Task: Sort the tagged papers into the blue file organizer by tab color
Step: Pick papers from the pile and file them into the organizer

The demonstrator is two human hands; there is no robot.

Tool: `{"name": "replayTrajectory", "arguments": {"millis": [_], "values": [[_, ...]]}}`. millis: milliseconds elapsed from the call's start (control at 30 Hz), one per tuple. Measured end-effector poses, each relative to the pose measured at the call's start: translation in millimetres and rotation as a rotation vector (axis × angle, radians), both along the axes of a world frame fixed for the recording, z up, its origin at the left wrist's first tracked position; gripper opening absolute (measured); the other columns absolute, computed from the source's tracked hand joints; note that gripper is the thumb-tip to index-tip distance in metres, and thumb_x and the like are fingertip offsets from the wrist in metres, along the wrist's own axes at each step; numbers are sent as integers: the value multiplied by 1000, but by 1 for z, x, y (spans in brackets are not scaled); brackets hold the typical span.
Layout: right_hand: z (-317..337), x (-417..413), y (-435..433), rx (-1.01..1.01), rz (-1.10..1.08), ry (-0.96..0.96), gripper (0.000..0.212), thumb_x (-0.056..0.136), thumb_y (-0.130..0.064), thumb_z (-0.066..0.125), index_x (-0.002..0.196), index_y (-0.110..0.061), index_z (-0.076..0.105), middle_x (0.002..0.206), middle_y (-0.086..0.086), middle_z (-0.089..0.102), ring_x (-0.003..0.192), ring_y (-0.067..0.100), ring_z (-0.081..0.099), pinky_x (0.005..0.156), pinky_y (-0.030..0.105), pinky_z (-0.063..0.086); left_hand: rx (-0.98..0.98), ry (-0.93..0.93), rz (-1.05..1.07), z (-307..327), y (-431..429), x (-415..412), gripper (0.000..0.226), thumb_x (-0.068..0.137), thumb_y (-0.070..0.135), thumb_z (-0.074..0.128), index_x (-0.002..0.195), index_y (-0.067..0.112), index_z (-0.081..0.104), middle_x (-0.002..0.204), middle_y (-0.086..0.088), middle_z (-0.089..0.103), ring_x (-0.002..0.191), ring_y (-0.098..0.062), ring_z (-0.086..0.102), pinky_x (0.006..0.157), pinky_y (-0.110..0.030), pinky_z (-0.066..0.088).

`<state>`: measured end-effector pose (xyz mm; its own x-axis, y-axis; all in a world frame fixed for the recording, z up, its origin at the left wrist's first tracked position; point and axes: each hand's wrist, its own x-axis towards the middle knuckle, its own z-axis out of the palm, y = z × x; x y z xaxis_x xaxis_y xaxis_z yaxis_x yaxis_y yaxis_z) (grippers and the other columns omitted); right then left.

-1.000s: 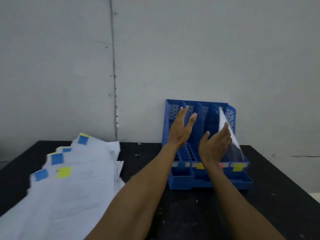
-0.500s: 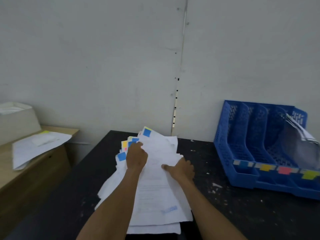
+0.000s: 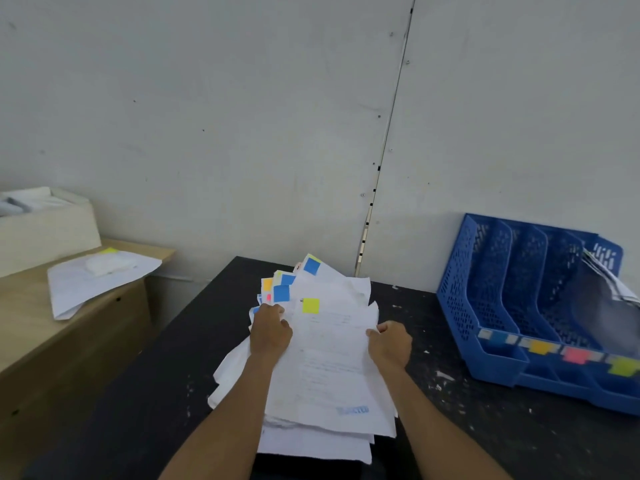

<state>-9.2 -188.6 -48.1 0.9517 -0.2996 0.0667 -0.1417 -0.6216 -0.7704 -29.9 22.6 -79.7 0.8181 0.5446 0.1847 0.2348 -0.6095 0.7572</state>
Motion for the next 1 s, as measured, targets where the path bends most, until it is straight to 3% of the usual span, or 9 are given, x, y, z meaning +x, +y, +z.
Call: {"name": "replayTrajectory", "arguments": {"millis": [267,400,567,833,1000], "values": [[14,7,-15,31,103,-255,13,100,-24,44,96,-12,41,70,0,50,62,17,51,51,28,39,45,-124,9,8,-8,1,24,94,15,57,117,12,63,123,-5,60,111,-19,59,93,-23,45],[39,4,-26,100,116,-391,12,102,-24,39,99,-12,38,72,-1,51,63,18,53,49,27,37,205,-217,-154,28,-32,12,26,94,26,57,116,15,65,123,-3,62,112,-19,57,98,-28,43],[80,6,-59,156,54,-581,14,103,-24,38,99,-11,37,70,-5,44,57,10,44,49,27,29,342,-179,-336,71,-99,32,36,93,36,54,125,20,59,127,-4,56,118,-24,50,97,-37,37],[136,8,-159,138,-114,-822,17,103,-28,36,98,-13,36,58,2,42,46,17,37,43,35,28,-59,-282,-582,112,-242,60,61,94,54,47,147,27,33,150,-5,34,136,-23,37,110,-40,33],[161,8,-235,53,-281,-979,22,104,-28,36,111,-9,43,67,-3,57,54,16,55,44,32,38,-282,-293,-800,136,-344,72,76,92,64,43,153,26,19,159,-1,19,145,-18,20,115,-37,21]]}}
